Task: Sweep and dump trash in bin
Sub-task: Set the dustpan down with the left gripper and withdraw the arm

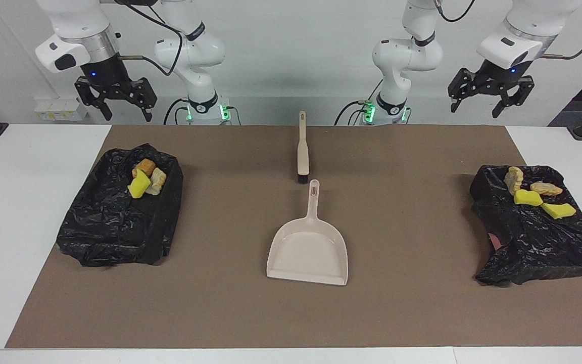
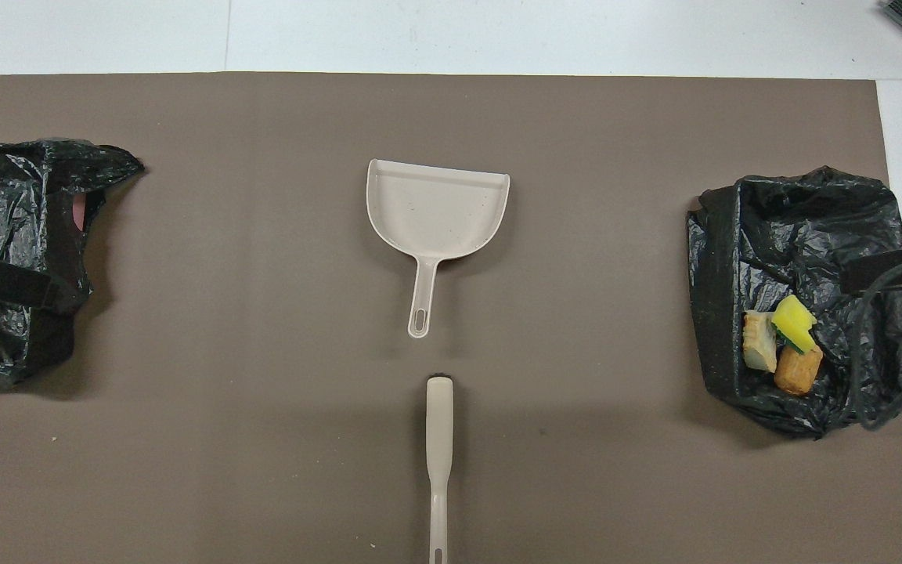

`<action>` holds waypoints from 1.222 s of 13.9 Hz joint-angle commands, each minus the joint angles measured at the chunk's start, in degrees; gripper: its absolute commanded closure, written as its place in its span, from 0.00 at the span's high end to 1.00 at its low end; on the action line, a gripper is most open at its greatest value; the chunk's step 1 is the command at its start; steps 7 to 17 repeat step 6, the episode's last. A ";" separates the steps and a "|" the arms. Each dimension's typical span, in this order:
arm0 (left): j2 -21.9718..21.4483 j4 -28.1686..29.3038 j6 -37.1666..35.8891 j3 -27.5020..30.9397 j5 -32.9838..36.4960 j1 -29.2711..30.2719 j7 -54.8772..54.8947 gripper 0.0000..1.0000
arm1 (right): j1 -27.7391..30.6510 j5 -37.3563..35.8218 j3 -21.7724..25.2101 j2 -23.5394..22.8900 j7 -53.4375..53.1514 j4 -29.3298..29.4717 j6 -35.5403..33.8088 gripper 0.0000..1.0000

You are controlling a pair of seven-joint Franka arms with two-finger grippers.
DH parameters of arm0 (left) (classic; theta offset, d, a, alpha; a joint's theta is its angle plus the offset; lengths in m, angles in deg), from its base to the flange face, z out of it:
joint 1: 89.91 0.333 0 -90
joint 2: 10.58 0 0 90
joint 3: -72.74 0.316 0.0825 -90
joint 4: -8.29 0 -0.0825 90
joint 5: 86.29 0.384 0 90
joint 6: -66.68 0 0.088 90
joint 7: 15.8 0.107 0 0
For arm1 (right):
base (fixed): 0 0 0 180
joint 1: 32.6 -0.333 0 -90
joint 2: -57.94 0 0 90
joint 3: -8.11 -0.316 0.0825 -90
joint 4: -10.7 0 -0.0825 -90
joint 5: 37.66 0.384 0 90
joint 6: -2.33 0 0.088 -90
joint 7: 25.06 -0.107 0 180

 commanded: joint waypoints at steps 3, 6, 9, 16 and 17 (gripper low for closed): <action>-1.80 2.89 1.74 0.15 -1.27 1.39 0.45 1.00 | -0.05 0.83 0.63 0.36 1.80 -0.03 -0.47 1.00; -1.80 2.89 1.74 0.15 -1.27 1.39 0.62 1.00 | -0.14 0.83 0.63 0.36 1.80 -0.03 -0.38 1.00; -1.80 2.89 1.74 0.15 -1.27 1.39 0.62 1.00 | -0.14 0.83 0.63 0.36 1.80 -0.03 -0.38 1.00; -1.80 2.89 1.74 0.15 -1.27 1.39 0.62 1.00 | -0.14 0.83 0.63 0.36 1.80 -0.03 -0.38 1.00; -1.80 2.89 1.74 0.15 -1.27 1.39 0.62 1.00 | -0.14 0.83 0.63 0.36 1.80 -0.03 -0.38 1.00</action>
